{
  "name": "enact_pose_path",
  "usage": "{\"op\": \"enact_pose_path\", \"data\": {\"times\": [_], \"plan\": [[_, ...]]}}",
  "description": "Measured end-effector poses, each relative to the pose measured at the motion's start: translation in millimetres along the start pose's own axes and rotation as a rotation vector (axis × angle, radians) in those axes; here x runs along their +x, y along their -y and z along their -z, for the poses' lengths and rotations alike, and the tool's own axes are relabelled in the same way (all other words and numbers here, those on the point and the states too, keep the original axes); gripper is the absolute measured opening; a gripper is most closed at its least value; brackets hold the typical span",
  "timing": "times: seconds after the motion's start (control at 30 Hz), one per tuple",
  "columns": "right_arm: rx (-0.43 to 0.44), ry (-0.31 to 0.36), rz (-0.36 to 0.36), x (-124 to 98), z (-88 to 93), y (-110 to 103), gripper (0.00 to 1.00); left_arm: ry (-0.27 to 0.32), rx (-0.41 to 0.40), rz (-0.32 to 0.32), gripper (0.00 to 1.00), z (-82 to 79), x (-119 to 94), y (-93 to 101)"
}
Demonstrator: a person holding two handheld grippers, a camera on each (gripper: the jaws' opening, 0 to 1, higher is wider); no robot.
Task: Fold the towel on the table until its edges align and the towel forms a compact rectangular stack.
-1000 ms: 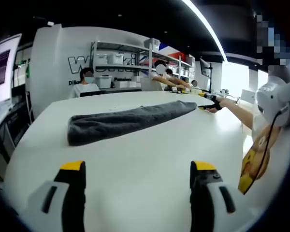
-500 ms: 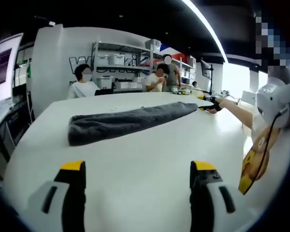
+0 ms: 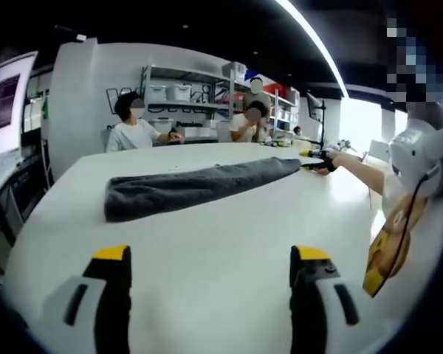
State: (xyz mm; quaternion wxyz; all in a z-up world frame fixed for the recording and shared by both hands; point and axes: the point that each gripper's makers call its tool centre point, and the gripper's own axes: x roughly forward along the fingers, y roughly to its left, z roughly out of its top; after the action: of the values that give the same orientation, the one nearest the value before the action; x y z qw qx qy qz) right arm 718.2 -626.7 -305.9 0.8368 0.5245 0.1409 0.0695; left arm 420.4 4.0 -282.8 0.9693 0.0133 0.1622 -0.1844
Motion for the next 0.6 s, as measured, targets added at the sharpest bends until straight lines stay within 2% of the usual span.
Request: {"op": "enact_pose_path", "data": {"times": [0.4,0.47,0.6], "plan": [[-0.063,-0.030,0.008,3,4.2,0,0.22,0.003,-0.007,-0.004,0.93,1.9,-1,-0.6],[-0.079,-0.040,0.007,2,10.3,-4,0.20,0.003,-0.010,-0.002,0.93,2.4,0,-0.7],[-0.095,-0.045,0.009,2,11.0,-4,0.22,0.003,-0.012,0.000,0.93,3.2,1,-1.2]]}}
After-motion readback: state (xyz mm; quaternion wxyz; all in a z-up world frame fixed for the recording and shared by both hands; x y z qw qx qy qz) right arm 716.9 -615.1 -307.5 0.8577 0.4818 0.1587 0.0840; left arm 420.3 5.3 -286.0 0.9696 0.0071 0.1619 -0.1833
